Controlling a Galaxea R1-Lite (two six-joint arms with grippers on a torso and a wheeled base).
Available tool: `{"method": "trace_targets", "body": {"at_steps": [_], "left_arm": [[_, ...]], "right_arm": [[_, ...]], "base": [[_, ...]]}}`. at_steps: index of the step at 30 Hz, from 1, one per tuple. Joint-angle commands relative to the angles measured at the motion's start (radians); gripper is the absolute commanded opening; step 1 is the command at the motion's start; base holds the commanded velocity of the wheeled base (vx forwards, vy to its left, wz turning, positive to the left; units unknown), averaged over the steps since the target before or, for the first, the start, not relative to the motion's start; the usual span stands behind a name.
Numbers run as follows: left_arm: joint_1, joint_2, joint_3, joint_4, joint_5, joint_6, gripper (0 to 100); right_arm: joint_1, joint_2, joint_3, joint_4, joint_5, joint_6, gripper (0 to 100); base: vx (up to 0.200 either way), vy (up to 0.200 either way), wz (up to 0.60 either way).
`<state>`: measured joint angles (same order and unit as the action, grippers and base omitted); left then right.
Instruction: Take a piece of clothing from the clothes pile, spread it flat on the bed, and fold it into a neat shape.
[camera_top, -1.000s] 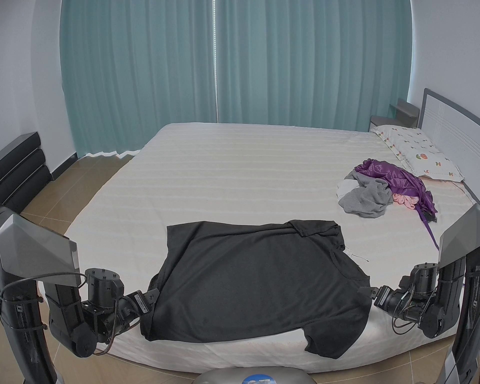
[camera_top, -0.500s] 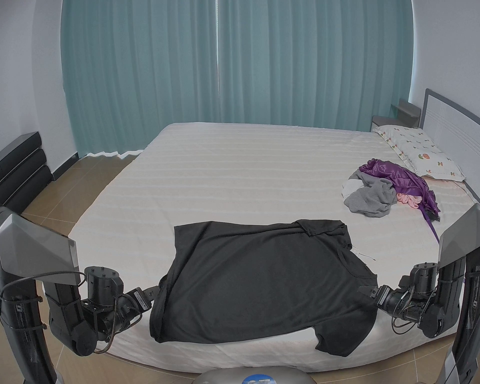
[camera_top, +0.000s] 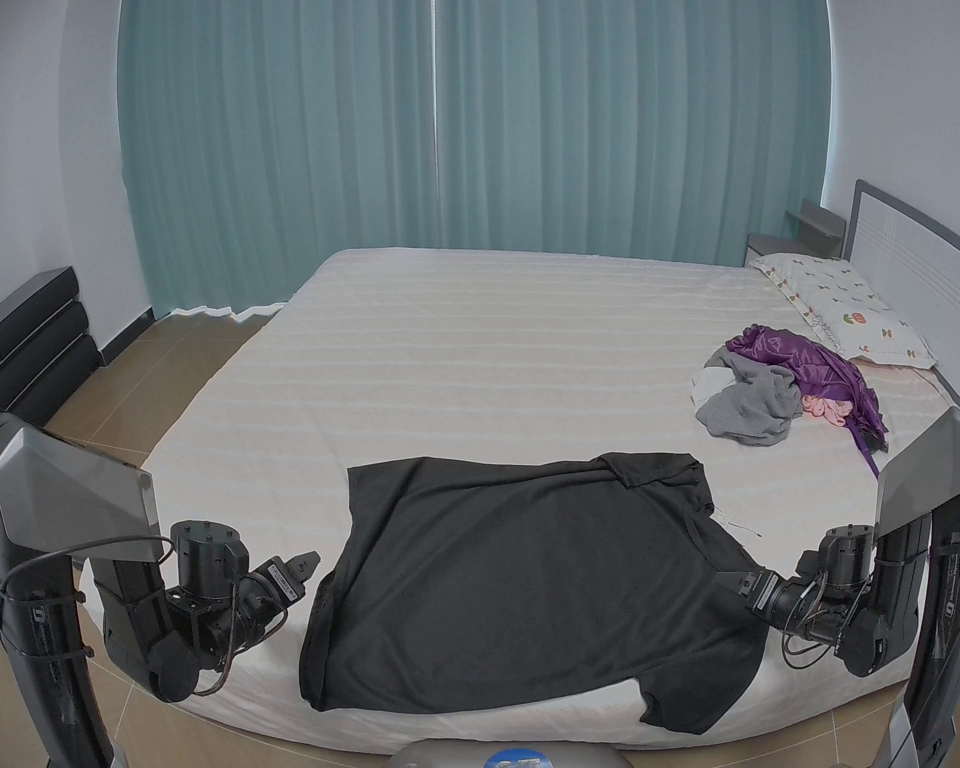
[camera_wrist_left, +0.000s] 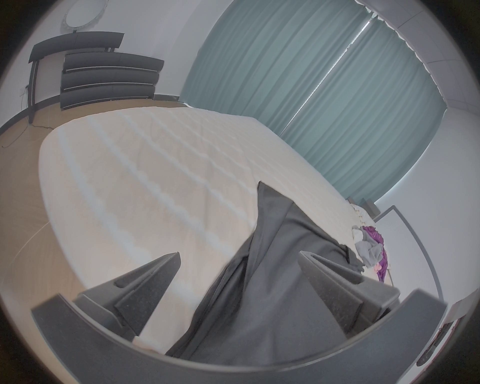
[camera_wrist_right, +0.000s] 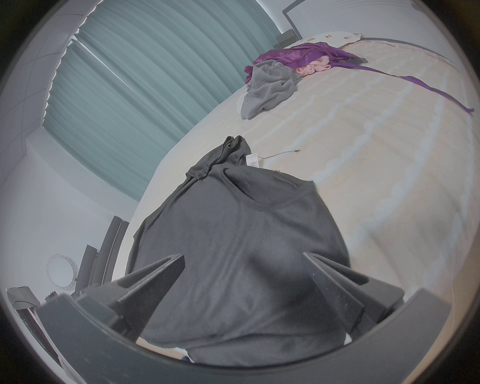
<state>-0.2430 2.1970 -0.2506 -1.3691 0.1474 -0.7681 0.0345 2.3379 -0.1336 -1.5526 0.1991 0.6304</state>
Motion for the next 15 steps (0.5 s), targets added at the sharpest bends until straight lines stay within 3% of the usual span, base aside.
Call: {"method": "trace_targets", "body": {"at_steps": [1, 8, 14, 15], "left_arm": [[0.008, 0.003, -0.05, 0.002, -0.023, -0.002, 100], [0.067, 0.017, -0.177, 0.033, -0.143, -0.002, 100], [0.1, 0.084, -0.464, 0.249, -0.184, 0.001, 100], [0.103, 0.115, -0.565, 0.332, -0.186, 0.001, 100]], "right_arm": [[0.012, 0.003, 0.0, -0.014, 0.0, 0.002, 100], [0.027, 0.001, -0.011, -0.014, 0.002, 0.094, 100], [0.031, 0.0, -0.031, -0.014, 0.003, 0.109, 100], [0.031, 0.001, -0.034, -0.014, 0.003, 0.109, 100]], "base": [[0.0, 0.0, 0.0], [0.0, 0.0, 0.0], [0.0, 0.0, 0.0], [0.0, 0.0, 0.0]]}}
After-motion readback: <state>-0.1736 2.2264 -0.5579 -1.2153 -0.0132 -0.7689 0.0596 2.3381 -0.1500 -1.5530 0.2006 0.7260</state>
